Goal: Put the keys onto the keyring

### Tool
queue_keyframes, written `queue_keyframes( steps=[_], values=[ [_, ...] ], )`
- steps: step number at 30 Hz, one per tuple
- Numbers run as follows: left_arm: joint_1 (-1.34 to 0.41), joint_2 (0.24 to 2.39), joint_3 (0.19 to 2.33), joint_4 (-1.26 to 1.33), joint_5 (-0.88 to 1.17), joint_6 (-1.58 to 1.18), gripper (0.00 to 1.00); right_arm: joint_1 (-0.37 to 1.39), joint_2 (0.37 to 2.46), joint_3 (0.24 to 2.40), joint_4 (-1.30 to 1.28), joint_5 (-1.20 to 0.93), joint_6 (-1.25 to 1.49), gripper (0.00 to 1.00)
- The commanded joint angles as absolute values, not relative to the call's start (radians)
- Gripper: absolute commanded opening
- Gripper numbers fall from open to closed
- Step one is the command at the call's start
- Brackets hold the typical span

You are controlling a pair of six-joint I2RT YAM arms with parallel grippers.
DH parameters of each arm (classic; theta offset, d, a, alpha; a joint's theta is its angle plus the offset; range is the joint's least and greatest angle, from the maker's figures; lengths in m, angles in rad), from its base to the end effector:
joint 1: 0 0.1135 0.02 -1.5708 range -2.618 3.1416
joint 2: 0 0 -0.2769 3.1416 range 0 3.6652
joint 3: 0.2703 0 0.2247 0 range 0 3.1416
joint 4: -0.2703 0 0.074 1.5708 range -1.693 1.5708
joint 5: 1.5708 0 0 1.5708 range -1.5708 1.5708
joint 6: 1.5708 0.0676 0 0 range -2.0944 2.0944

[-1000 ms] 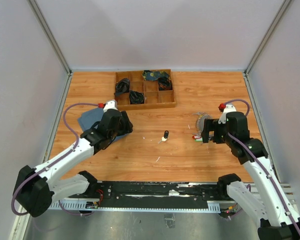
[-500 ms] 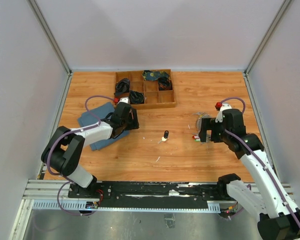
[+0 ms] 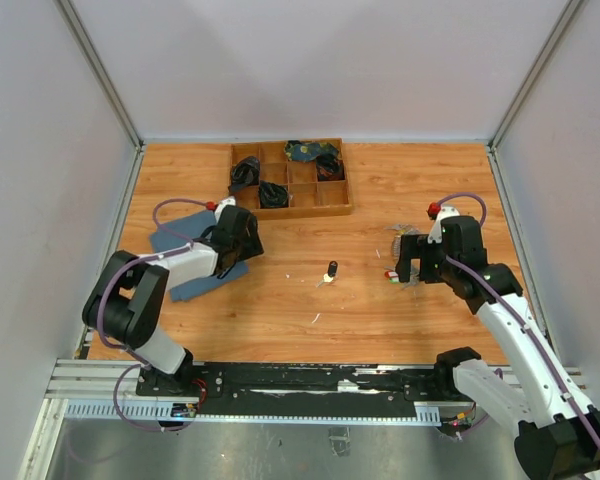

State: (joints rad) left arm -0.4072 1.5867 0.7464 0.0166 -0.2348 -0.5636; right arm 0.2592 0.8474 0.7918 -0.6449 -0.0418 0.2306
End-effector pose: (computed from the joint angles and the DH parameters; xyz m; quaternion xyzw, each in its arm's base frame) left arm 0.2895 -0.1078 0.1666 -0.1148 0.9185 -0.0726 0.3714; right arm 0.1582 0.0449 0.2777 -0.0218 0.9064 0.1206 0.4043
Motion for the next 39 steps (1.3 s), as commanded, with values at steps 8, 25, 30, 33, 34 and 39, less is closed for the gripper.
queue_keyframes(
  steps=[8,25,30,33,34,39],
  values=[
    [-0.185,1.188,0.521,-0.324,-0.550,-0.910,0.71,0.278,0.865,0.771,-0.604,-0.027,0.242,0.98],
    [-0.498,1.079,0.684,-0.256,-0.299,-0.614,0.74,0.268,1.151,0.849,-0.481,0.099,0.262,0.95],
    [-0.529,1.015,0.652,-0.261,-0.188,-0.588,0.75,0.216,1.311,0.905,-0.426,0.020,0.232,0.88],
    [-0.528,0.968,0.645,-0.285,-0.166,-0.572,0.75,0.196,1.425,0.963,-0.423,-0.015,0.207,0.87],
    [-0.529,0.954,0.645,-0.293,-0.167,-0.570,0.75,0.196,1.459,0.980,-0.424,-0.017,0.202,0.85],
    [-0.528,0.909,0.642,-0.319,-0.186,-0.561,0.75,0.187,1.592,1.046,-0.419,0.005,0.199,0.75]
  ],
)
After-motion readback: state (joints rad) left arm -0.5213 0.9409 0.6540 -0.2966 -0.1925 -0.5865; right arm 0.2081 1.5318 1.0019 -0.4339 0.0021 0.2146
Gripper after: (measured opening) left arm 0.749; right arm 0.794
